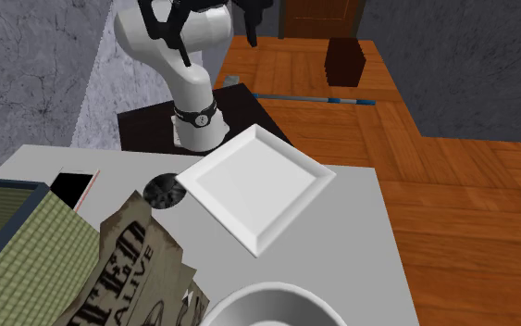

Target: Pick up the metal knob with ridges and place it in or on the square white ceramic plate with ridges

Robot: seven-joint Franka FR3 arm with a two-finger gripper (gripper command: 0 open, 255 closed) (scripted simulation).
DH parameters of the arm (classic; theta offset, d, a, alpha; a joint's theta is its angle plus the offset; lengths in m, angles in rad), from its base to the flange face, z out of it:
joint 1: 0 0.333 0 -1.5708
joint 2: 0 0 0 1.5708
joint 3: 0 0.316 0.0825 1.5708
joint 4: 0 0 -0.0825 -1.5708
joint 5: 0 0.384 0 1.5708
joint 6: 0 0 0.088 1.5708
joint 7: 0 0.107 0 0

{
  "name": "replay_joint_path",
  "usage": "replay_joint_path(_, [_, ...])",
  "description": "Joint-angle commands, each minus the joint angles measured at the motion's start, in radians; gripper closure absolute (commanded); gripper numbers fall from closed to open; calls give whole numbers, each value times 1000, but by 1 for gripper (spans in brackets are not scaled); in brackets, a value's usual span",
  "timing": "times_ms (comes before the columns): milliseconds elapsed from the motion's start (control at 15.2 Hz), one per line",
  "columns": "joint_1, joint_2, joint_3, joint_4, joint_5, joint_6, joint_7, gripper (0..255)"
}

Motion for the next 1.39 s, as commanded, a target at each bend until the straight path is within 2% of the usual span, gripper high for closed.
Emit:
replay_joint_path(0, [0, 0, 0, 0, 0, 0, 0, 0])
replay_joint_path(726, [-108, -53, -147, -319, -146, 275, -156, 0])
replay_joint_path(1056, [-173, -2, -235, -422, -227, 435, -235, 0])
replay_joint_path(1320, [-224, 89, -315, -477, -292, 587, -302, 0])
